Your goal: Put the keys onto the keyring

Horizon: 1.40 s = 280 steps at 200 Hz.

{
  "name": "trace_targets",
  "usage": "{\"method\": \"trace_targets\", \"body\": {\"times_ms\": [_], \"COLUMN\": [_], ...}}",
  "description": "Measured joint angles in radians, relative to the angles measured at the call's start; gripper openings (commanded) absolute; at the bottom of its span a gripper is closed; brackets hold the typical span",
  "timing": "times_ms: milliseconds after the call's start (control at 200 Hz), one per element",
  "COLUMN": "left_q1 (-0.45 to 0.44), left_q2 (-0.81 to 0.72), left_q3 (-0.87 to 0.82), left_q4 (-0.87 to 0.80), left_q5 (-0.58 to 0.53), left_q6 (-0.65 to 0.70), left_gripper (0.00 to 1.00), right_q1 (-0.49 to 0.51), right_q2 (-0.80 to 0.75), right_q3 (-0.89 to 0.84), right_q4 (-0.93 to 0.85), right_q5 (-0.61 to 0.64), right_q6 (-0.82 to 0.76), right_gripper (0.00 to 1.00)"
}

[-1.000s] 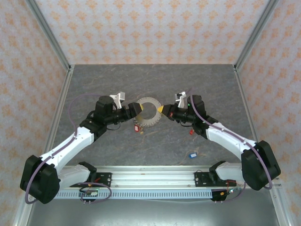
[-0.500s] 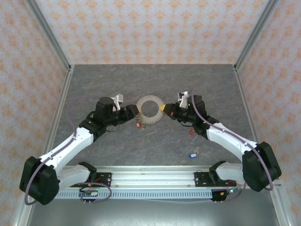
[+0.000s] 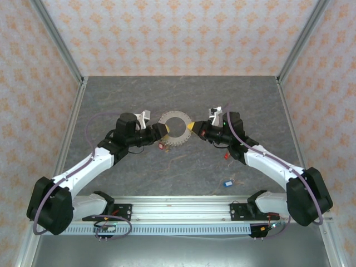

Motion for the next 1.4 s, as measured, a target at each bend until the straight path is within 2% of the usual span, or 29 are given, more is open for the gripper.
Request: {"method": "trace_targets", "body": {"times_ms": [240,310,375,425,450,500,571,626,751,796,931,996,1111,1166,1256,1321,1356,1401], "left_q1": [0.0,0.0,0.0,0.0,0.0,0.0,0.0,0.0,0.0,0.0,0.0,0.0,0.0,0.0,0.0,0.0,0.0,0.0], "left_q2": [0.0,0.0,0.001,0.003,0.005,0.009,0.021,0.037,0.068,0.073,0.088,0.089,0.089,0.09,0.096,0.096,0.096,0.097], "left_q3": [0.002,0.004,0.016,0.026,0.031,0.04,0.057,0.074,0.124,0.14,0.182,0.193,0.201,0.205,0.212,0.214,0.217,0.217], "left_q4": [0.028,0.032,0.032,0.031,0.031,0.032,0.032,0.032,0.013,-0.001,-0.018,-0.03,-0.05,-0.06,-0.062,-0.043,-0.037,-0.037], "left_q5": [0.004,0.005,0.012,0.013,0.014,0.019,0.02,0.021,0.023,0.024,0.029,0.029,0.024,0.021,0.024,0.043,0.046,0.046], "left_q6": [-0.027,-0.038,-0.051,-0.059,-0.062,-0.066,-0.071,-0.068,-0.05,-0.039,-0.019,-0.008,-0.002,-0.006,-0.003,-0.01,-0.011,-0.013], "left_gripper": [0.21,0.19,0.12,0.11,0.12,0.25,0.31,0.4,0.48,0.55,0.57,0.54,0.41,0.28,0.14,0.13,0.11,0.07], "right_q1": [0.0,-0.001,-0.003,-0.003,-0.003,-0.003,-0.003,-0.003,-0.004,-0.008,-0.019,-0.027,-0.052,-0.062,-0.073,-0.083,-0.086,-0.086], "right_q2": [0.011,0.011,0.01,0.006,-0.001,-0.015,-0.032,-0.037,-0.037,-0.037,-0.037,-0.037,-0.036,-0.035,-0.032,-0.026,-0.023,-0.021], "right_q3": [0.0,0.0,0.0,0.001,0.002,0.006,0.019,0.035,0.061,0.076,0.119,0.131,0.156,0.173,0.2,0.207,0.208,0.208], "right_q4": [0.007,0.004,-0.006,-0.008,-0.01,-0.024,-0.048,-0.064,-0.111,-0.138,-0.196,-0.219,-0.275,-0.303,-0.34,-0.358,-0.363,-0.364], "right_q5": [-0.027,-0.024,-0.019,-0.013,-0.01,0.001,0.011,0.016,0.005,-0.006,-0.038,-0.059,-0.1,-0.114,-0.128,-0.129,-0.13,-0.129], "right_q6": [0.004,0.008,0.016,0.022,0.023,0.023,0.019,0.014,-0.006,-0.016,-0.045,-0.058,-0.08,-0.087,-0.094,-0.094,-0.094,-0.094], "right_gripper": [0.02,0.02,0.02,0.01,0.0,0.0,0.0,0.0,0.0,0.0,0.0,0.0,0.0,0.0,0.0,0.0,0.05,0.06]}}
